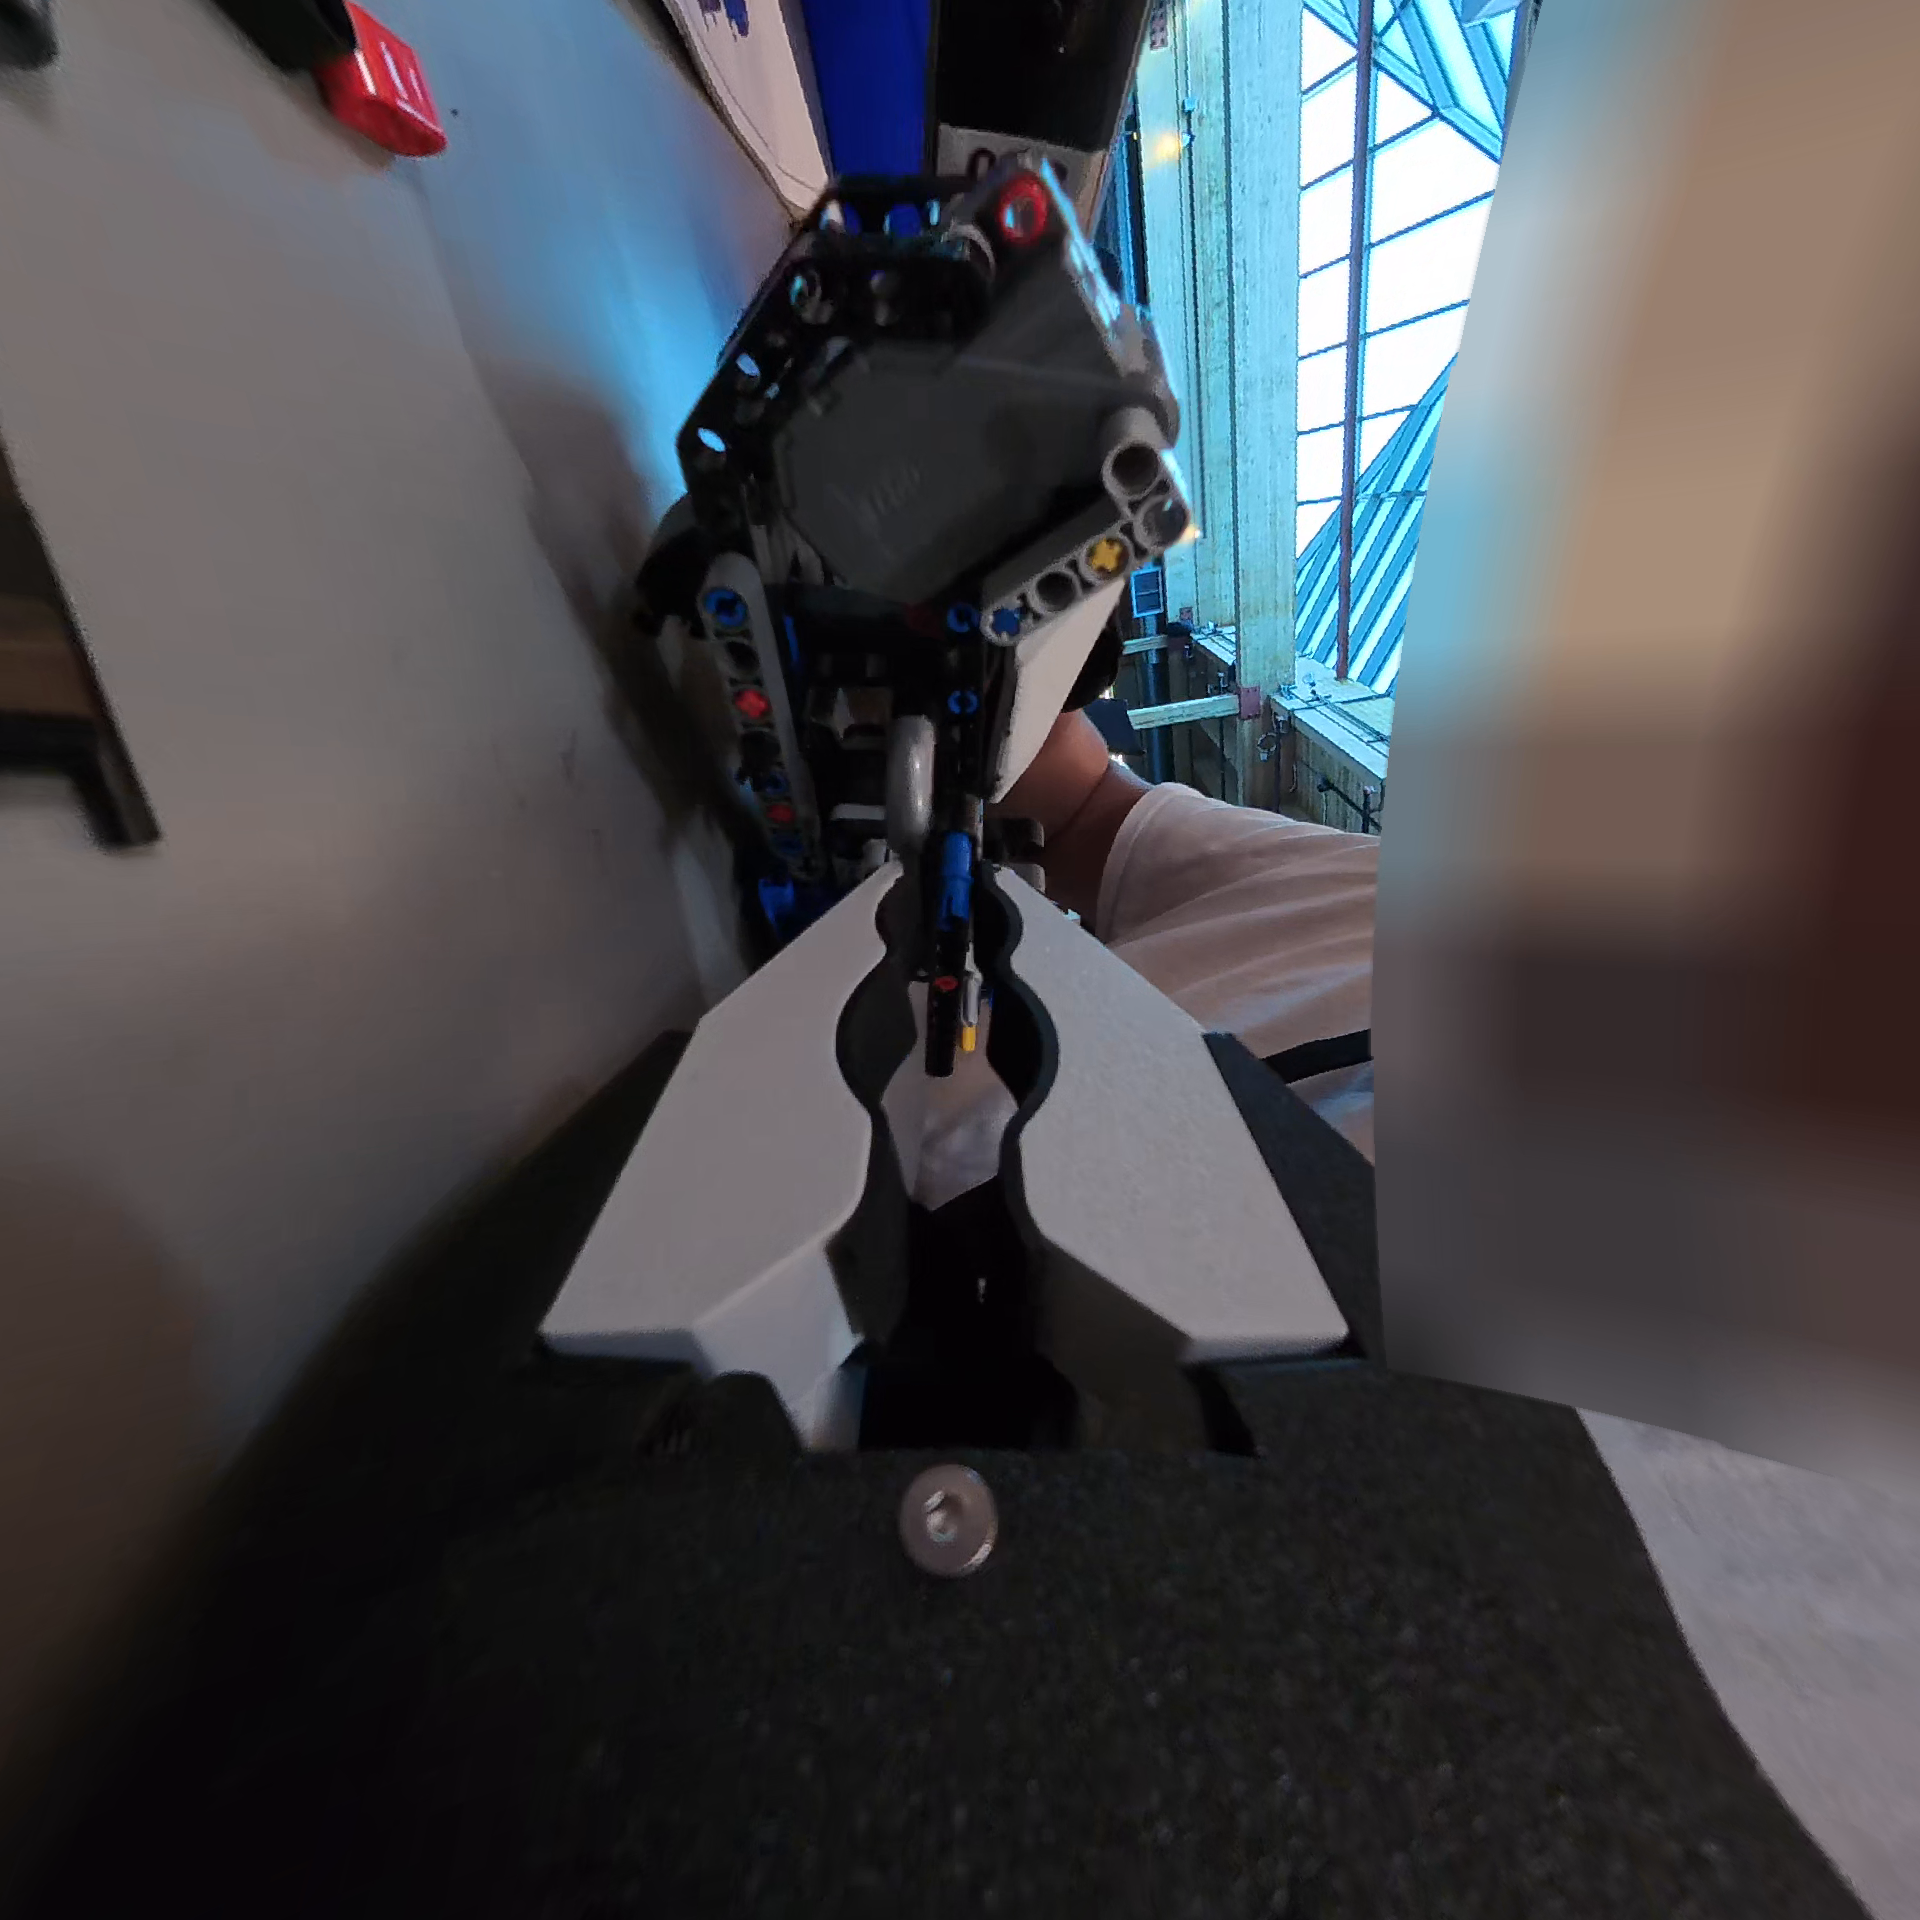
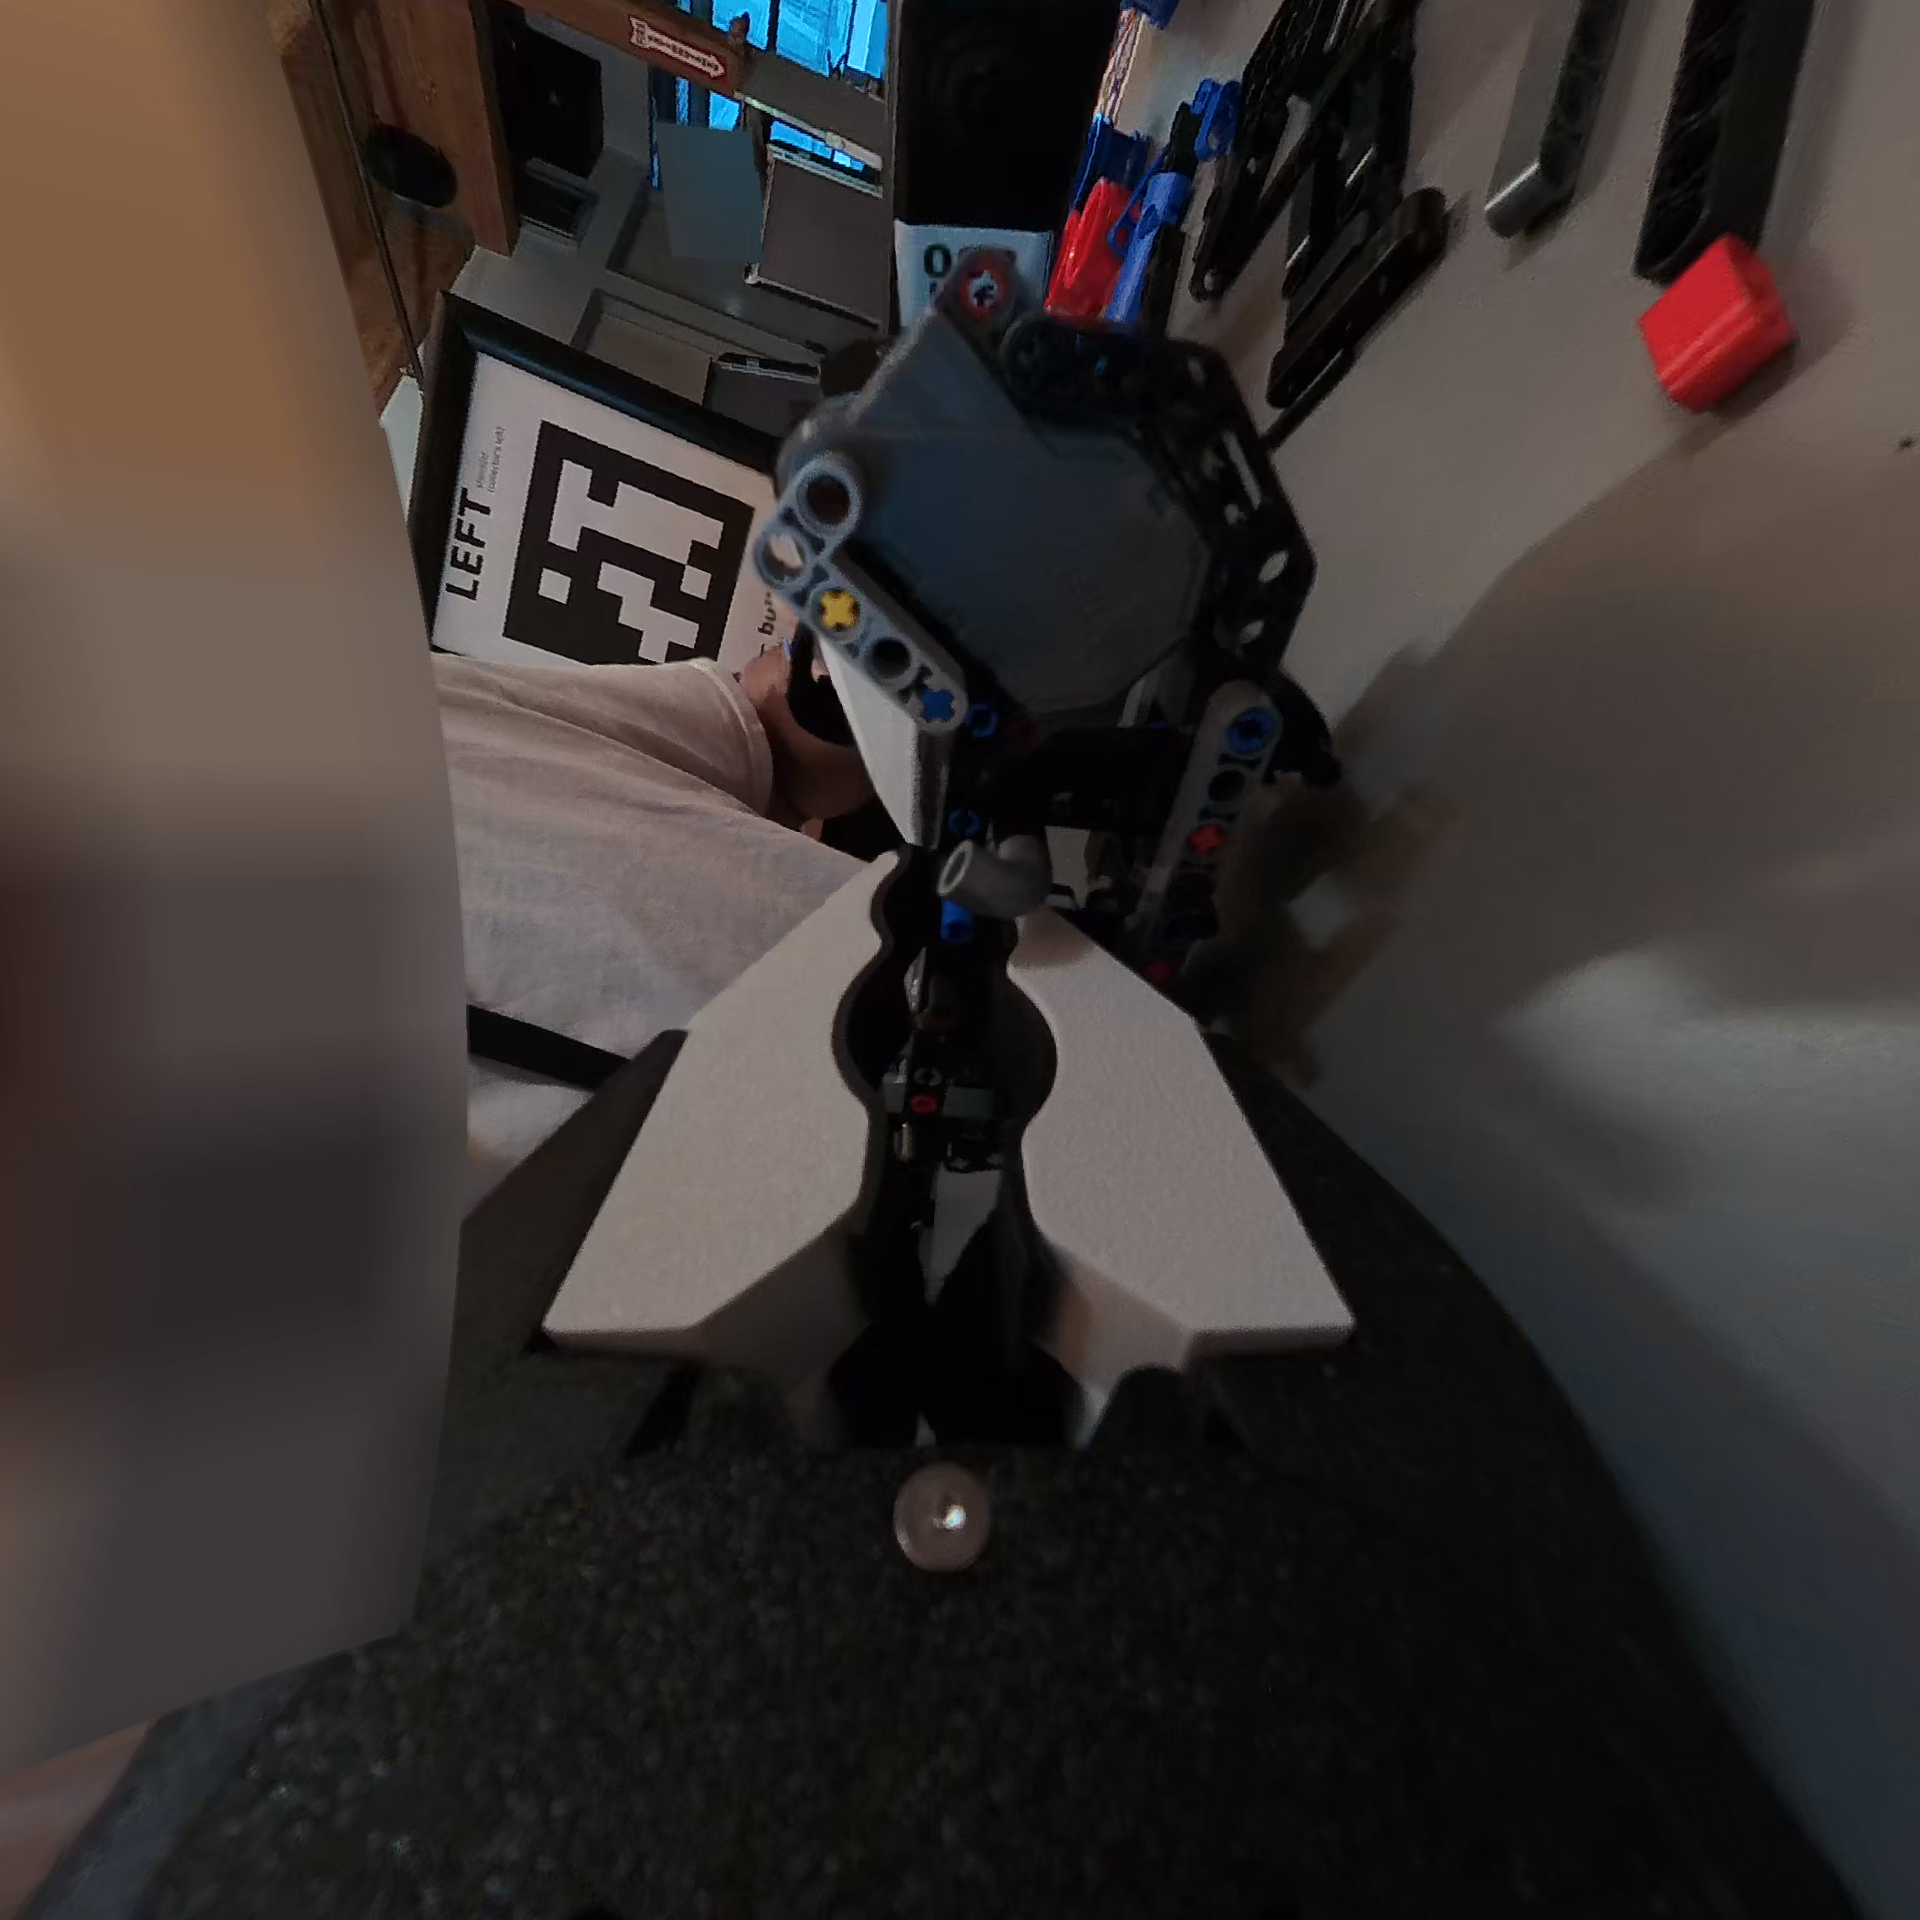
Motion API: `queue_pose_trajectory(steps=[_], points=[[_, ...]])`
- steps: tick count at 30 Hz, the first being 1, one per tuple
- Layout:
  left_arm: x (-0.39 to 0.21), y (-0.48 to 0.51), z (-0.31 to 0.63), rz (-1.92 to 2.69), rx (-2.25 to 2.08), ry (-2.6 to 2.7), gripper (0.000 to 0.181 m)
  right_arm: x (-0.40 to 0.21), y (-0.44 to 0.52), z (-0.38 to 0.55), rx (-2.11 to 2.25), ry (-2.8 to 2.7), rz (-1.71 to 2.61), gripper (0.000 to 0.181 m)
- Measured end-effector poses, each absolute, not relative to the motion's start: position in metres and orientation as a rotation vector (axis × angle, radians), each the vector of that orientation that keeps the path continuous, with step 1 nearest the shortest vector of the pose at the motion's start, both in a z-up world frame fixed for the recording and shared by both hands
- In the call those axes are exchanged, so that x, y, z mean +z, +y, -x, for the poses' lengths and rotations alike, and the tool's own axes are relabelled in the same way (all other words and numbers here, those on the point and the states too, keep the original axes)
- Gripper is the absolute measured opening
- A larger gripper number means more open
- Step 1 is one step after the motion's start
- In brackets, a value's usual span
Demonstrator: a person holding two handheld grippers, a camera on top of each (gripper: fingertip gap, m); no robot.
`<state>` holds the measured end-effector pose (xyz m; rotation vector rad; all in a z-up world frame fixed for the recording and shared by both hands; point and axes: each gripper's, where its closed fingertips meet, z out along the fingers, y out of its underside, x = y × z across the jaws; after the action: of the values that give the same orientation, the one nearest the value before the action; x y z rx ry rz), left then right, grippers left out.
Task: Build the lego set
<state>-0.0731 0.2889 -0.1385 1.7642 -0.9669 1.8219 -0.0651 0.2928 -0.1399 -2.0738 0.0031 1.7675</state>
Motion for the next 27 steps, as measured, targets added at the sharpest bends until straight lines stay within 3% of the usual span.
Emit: queue_pose_trajectory(steps=[27], points=[[-0.1433,0.2894,0.0695,-1.771,1.779,-0.937,0.005,-0.1454,0.2898,0.0637,1.776,0.029,2.116,0.008]])
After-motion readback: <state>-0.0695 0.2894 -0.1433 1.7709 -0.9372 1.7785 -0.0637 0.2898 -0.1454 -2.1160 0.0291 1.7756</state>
